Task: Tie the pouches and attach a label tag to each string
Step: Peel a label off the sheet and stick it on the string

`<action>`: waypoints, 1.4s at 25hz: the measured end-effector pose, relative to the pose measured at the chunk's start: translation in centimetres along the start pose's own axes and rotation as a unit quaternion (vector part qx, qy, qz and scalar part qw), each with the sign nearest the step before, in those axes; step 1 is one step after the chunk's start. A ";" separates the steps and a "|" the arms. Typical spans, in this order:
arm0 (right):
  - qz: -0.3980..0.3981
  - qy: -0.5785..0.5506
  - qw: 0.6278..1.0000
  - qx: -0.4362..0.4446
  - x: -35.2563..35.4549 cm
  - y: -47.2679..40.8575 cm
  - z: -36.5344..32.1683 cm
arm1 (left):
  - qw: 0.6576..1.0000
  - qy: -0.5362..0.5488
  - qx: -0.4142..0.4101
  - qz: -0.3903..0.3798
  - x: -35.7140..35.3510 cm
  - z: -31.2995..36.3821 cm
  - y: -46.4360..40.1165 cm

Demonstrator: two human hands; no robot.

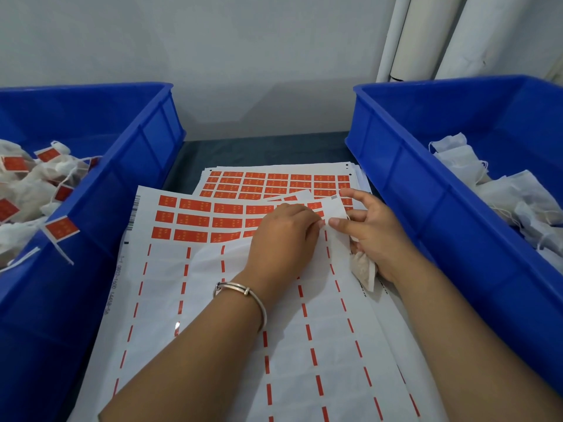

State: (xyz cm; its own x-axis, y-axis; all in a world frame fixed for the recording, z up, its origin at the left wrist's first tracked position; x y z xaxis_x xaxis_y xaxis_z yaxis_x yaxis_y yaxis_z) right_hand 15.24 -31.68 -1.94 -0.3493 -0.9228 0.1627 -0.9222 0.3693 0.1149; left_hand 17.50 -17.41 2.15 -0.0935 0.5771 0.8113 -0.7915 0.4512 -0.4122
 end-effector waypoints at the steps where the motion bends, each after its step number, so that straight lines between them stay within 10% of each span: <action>1: -0.001 -0.003 1.000 -0.001 0.0 0.0 0.0 | 1.000 0.011 0.022 0.001 -0.1 -0.4 -0.1; 35: -0.015 0.020 0.999 0.032 -0.3 -0.1 0.0 | 0.996 0.059 0.068 -0.002 -0.5 -1.6 0.1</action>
State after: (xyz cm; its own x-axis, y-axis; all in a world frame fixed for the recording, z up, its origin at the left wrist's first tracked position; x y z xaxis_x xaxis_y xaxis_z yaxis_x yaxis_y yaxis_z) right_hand 15.46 -31.49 -2.03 -0.3164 -0.9274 0.1995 -0.9410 0.3335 0.0578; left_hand 18.49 -16.58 1.02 -0.0261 0.6549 0.7553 -0.8668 0.3615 -0.3434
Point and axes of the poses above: each hand's wrist, its own y-axis away from the middle knuckle, its own x-axis out of the back of the hand, z = x × y, the point moved 7 cm from there along -y, towards the middle knuckle, and after that the axes turned 2 degrees about -y, right-handed, at the moved point
